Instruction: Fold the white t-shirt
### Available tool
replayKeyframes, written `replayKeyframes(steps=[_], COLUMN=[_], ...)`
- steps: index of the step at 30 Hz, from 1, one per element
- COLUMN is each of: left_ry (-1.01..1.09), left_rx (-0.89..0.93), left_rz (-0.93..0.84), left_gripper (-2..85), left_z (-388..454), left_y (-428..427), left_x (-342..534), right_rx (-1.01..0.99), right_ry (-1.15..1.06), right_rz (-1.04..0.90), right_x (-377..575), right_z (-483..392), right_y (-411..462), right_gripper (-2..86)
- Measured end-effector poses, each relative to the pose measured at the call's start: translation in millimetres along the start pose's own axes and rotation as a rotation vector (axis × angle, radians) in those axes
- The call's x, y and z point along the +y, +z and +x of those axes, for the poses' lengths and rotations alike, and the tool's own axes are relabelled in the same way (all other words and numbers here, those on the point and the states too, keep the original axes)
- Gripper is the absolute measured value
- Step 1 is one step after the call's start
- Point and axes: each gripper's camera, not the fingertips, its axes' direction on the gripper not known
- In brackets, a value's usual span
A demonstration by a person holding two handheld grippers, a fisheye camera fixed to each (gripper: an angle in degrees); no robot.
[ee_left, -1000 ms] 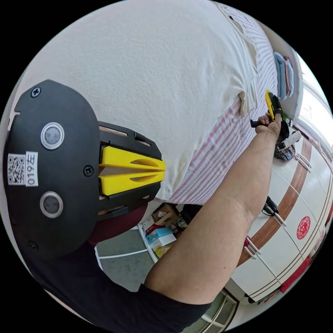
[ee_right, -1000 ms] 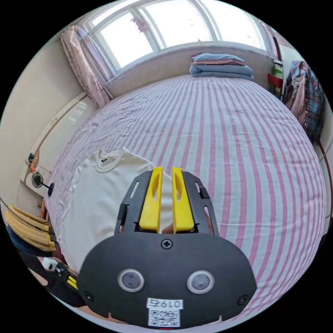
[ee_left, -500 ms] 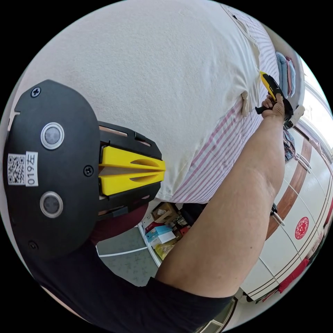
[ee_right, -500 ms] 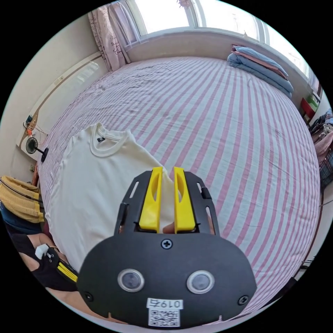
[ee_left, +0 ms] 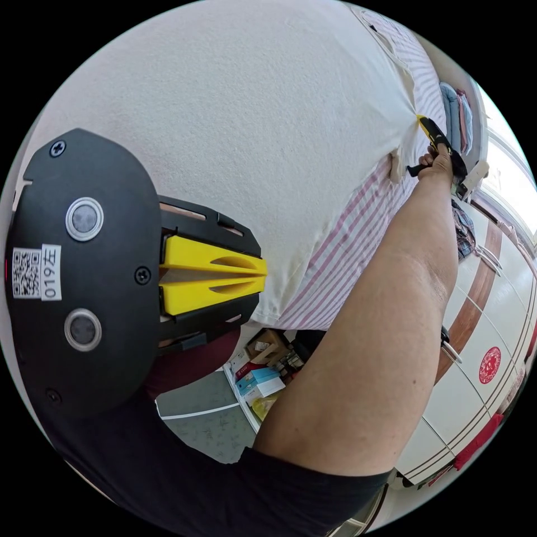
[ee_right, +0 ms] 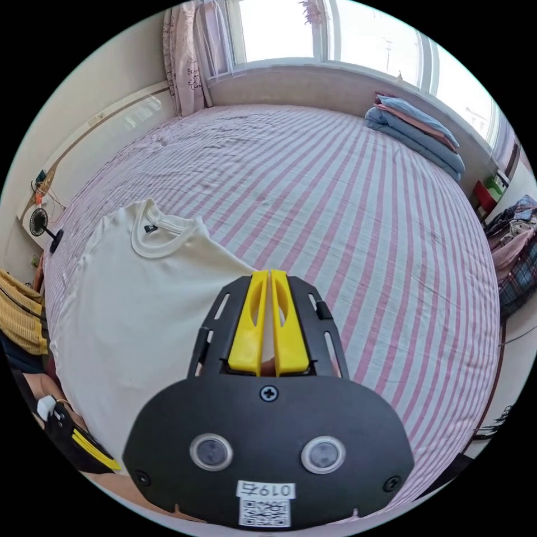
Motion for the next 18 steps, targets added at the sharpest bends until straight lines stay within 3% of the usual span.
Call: replayKeyframes(steps=[11,18], left_ry=[-0.002,-0.003], left_rx=[-0.002,-0.001], left_rz=[-0.004,-0.005], left_gripper=[0.8,0.8], left_z=[14,25], left_y=[8,10], left_x=[-3,-3], right_rx=[-0.017,-0.195], right_ry=[0.020,0.112], right_rz=[-0.026,0.057], right_x=[-2,15], right_z=[13,51], right_y=[9,2], right_gripper=[7.3,5.7])
